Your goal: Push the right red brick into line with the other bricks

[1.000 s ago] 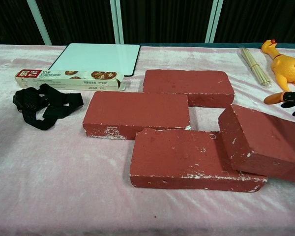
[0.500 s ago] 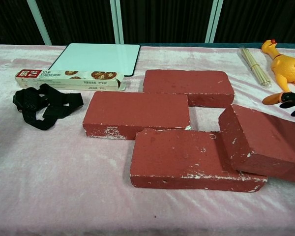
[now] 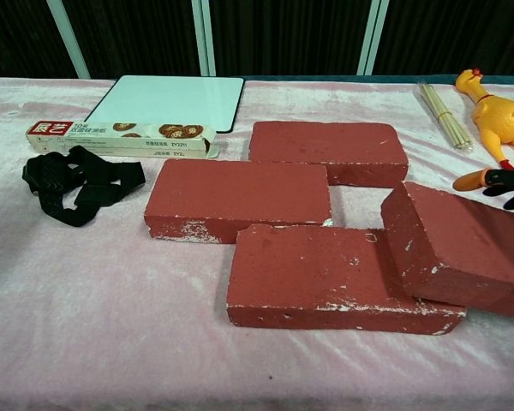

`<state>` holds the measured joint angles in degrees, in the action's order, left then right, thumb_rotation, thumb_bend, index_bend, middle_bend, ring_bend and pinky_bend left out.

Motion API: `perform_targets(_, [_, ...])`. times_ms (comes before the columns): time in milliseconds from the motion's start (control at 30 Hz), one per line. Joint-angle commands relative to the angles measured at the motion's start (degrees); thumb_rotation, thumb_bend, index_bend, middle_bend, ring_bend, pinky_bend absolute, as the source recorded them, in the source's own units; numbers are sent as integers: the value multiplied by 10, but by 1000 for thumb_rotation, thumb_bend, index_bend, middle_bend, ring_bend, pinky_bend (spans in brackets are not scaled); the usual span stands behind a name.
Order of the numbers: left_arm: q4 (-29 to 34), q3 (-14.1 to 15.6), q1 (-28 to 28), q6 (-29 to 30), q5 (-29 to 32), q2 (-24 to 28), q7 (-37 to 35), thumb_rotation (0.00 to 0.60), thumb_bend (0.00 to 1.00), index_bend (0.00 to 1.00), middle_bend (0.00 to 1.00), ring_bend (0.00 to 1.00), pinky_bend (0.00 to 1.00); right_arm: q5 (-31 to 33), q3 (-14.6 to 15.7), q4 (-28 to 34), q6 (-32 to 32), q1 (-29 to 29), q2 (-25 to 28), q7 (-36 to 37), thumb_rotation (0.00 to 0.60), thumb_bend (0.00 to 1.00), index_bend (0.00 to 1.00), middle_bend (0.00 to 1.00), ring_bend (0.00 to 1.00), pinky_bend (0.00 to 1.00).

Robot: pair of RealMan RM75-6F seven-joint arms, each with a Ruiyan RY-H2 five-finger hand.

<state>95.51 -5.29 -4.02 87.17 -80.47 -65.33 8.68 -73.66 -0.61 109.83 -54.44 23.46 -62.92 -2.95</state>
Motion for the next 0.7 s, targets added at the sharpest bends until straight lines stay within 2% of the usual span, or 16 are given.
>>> perform_targets(33, [0,0,0,0,0,0,0,600,246,100,61,0,0,3,0,1,5,2,0,1,600,0,0,0,0,102])
perform_targets(300, [1,-1,0,1,1,0,0,600,246,99,61,0,0,25,-2,-1,17,11,-7,-4,600,0,0,2,49,102])
perform_targets(433, [1,-1,0,1,1,0,1,600,246,99,61,0,0,33,-4,2,20,15,-7,-7,600,0,0,34,94,102])
perform_targets(700, [0,-1,0,1,1,0,1,600,246,99,61,0,0,52,-8,6,18,18,-13,-10,600,0,14,171,289,102])
